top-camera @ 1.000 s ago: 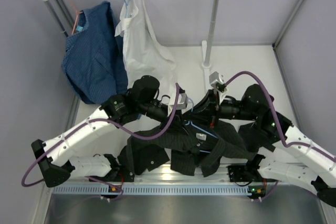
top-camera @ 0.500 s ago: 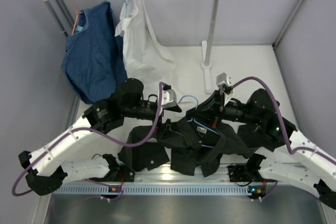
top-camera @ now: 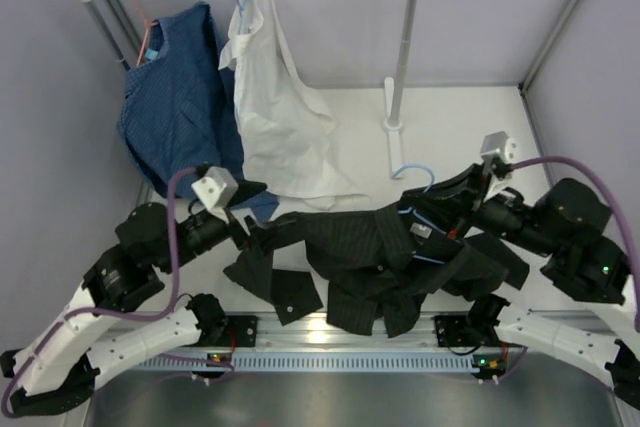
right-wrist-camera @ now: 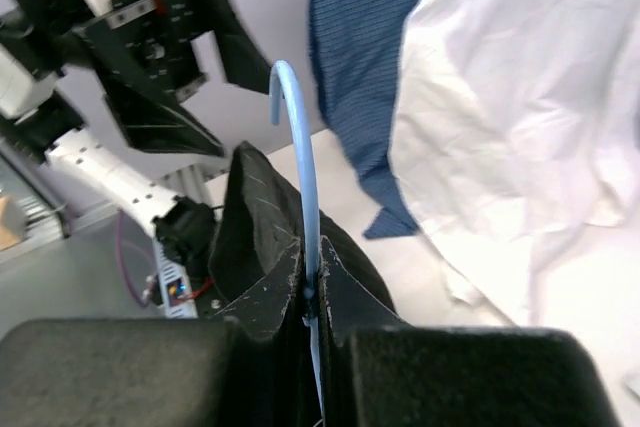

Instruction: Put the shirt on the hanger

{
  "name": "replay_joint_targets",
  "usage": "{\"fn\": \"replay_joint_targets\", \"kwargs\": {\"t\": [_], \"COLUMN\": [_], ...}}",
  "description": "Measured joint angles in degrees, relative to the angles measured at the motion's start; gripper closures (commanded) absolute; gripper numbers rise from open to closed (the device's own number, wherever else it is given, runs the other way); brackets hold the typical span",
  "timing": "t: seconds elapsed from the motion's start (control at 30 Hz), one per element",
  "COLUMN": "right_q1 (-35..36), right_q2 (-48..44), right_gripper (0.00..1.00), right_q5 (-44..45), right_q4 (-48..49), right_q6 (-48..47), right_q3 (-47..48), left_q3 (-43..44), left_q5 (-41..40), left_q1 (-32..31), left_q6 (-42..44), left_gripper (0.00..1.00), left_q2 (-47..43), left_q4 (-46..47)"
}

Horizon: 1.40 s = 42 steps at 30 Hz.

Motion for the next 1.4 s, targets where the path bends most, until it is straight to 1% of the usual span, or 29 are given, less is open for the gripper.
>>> {"fn": "replay_joint_targets", "kwargs": {"t": [0.1,0.2,0.23,0.27,0.33,0.37,0.47,0.5,0.53,0.57,0.6,0.7,0.83,0.93,1.0,1.13,1.17,1.2,1.27,1.33,1.37,1.4], "right_q1": [0.0,0.0,0.0,0.0,0.0,0.0,0.0,0.0,0.0,0.0,0.0,0.0,0.0,0.0,0.0,0.0,0.0,0.0,0.0,0.0,0.0,0.0], "right_q2": [0.7,2.12,2.73,3.15,3.96,4.35,5.09,5.27,5.49,5.7,5.86,6.21,5.66,3.76,2.36,1.01,1.01,1.07,1.18,1.18,1.18,1.18], "right_gripper": [1.0,1.0,1.0,1.0,1.0,1.0,1.0,1.0,1.0,1.0,1.0,1.0,1.0,1.0,1.0,1.0,1.0,1.0,1.0,1.0,1.0,1.0], "right_q5": [4.28,7.06,7.63,7.87,7.98,7.91,7.72,7.65,7.61,7.58,7.61,7.96,11.17,13.46,13.94,13.92,13.9,13.88,13.9,13.9,13.88,13.79], "right_q4": [-5.88,-10.19,-11.45,-12.04,-13.4,-14.21,-15.78,-16.2,-16.76,-17.14,-17.49,-18.34,-19.43,-19.91,-20.22,-20.2,-20.2,-20.22,-20.2,-20.06,-20.04,-19.82], "right_q6": [-1.16,-2.03,-2.25,-2.47,-2.69,-2.69,-2.64,-2.64,-2.67,-2.64,-2.67,-3.19,-4.72,-5.57,-5.81,-6.03,-6.03,-6.03,-6.03,-6.05,-6.05,-6.05], "right_q3": [7.52,15.8,18.4,19.93,22.82,23.82,25.09,25.16,25.33,25.42,25.42,25.42,25.22,23.8,23.06,22.64,22.64,22.62,22.62,22.4,22.21,21.86], "left_q3": [-4.09,-8.04,-9.55,-10.49,-12.11,-12.52,-12.72,-12.74,-12.9,-13.11,-13.31,-13.68,-14.64,-15.1,-15.1,-15.08,-15.06,-15.06,-15.04,-14.84,-14.64,-14.32], "left_q5": [-3.08,-3.08,-2.6,-2.23,-2.08,-2.34,-2.8,-2.8,-2.84,-3.02,-3.34,-7.69,-19.78,-27.19,-30.05,-31.32,-31.15,-30.86,-29.11,-26.8,-25.09,-23.41], "left_q1": [0.0,0.0,0.0,0.0,0.0,0.0,0.0,0.0,0.0,0.0,0.0,-0.09,-0.13,-0.13,-0.13,-0.13,-0.13,-0.13,-0.11,-0.11,-0.07,-0.07], "left_q6": [-2.25,-3.74,-4.24,-4.37,-4.59,-4.7,-4.72,-4.74,-5.07,-5.16,-5.35,-5.7,-8.09,-9.88,-10.78,-12.35,-12.68,-12.81,-13.22,-12.87,-12.37,-11.67], "left_gripper": [0.02,0.04,0.05,0.1,0.13,0.18,0.23,0.36,0.52,0.72,1.0,1.0,1.0,1.0,1.0,0.99,0.9,0.78,0.78,0.59,0.44,0.14], "left_q2": [-6.91,-10.1,-10.25,-9.97,-8.61,-7.28,-3.15,-1.95,-0.92,0.04,0.76,1.9,1.01,0.48,0.63,2.58,3.28,3.85,5.01,5.18,4.87,4.39], "left_q4": [2.16,5.05,6.08,6.6,7.63,7.89,9.11,9.77,10.43,10.99,11.39,12.15,12.22,11.67,11.61,11.63,11.63,11.58,11.37,10.62,10.23,9.81]}}
